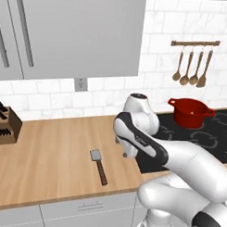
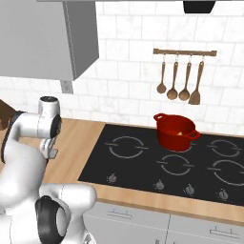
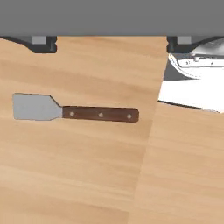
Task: Put the lemon wedge and bell pepper in the pot. Retrieve the spatula and lightly stir the vegetables in the pot.
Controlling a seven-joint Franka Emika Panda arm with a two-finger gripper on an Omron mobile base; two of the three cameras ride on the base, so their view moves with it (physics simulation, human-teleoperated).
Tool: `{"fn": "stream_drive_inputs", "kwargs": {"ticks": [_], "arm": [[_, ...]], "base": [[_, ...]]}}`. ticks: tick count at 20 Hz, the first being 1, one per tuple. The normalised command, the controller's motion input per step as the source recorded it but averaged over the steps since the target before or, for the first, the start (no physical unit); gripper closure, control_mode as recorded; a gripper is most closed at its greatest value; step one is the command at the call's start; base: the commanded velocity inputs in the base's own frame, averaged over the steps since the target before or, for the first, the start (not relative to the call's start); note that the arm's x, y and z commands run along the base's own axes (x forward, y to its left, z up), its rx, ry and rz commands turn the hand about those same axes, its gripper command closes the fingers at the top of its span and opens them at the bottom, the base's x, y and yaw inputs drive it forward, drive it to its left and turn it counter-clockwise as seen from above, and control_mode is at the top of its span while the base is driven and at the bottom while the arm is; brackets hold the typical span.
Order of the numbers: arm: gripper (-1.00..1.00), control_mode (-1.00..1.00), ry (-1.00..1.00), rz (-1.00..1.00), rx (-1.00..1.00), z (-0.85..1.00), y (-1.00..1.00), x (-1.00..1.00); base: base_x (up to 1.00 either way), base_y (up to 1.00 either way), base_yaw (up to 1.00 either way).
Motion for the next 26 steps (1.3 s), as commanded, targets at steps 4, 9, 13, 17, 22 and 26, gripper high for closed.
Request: {"fn": "stream_drive_inputs", "kwargs": {"ticks": [4, 9, 13, 17, 22, 26], "arm": [[-1.00, -1.00, -0.18, 0.83, -0.20, -0.05, 0.60, -0.03], [-1.00, -1.00, -0.23, 0.77, -0.26, -0.03, 0.23, -0.08], [-1.00, -1.00, -0.17, 0.69, -0.27, -0.18, 0.00, -0.41], [-1.00, -1.00, -0.12, 0.40, -0.11, -0.37, 0.00, -0.58], [-1.00, -1.00, -0.08, 0.08, 0.00, -0.36, 0.00, -0.14], [-1.00, -1.00, 0.01, 0.00, 0.00, -0.48, 0.03, 0.04]], "base": [[0.00, 0.00, 0.00], [0.00, 0.00, 0.00], [0.00, 0.00, 0.00], [0.00, 0.00, 0.00], [0.00, 0.00, 0.00], [0.00, 0.00, 0.00]]}}
